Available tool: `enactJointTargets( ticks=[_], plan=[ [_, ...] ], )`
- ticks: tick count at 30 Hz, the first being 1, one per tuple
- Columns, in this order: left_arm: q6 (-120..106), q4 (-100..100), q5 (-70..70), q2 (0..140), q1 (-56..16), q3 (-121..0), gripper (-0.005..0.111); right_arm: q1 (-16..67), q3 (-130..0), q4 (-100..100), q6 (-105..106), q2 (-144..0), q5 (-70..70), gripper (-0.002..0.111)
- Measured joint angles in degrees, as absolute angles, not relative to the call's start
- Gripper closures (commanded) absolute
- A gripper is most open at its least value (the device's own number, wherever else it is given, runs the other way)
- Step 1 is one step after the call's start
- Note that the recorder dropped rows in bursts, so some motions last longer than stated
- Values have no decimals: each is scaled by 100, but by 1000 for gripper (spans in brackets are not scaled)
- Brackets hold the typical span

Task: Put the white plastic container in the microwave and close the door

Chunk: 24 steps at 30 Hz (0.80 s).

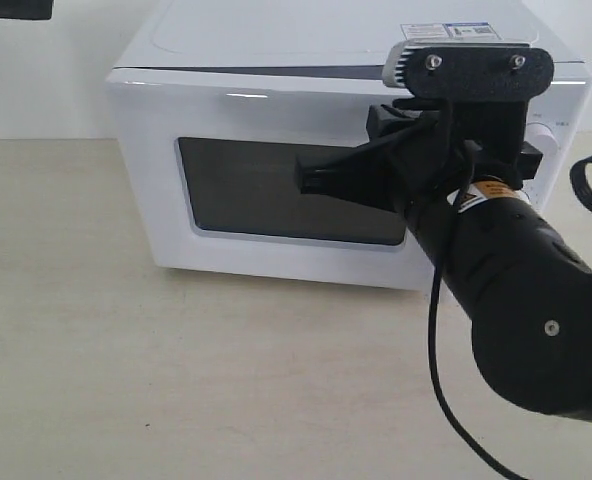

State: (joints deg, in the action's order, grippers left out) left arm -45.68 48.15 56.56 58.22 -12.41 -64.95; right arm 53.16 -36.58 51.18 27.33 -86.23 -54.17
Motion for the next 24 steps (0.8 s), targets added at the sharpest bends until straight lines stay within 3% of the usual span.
enactJointTargets(
  ticks=[24],
  plan=[
    [-4568, 5241, 5934, 5822, -1241, -6495, 102, 4872, -3984, 5157, 2709, -8879, -5364, 108]
  ],
)
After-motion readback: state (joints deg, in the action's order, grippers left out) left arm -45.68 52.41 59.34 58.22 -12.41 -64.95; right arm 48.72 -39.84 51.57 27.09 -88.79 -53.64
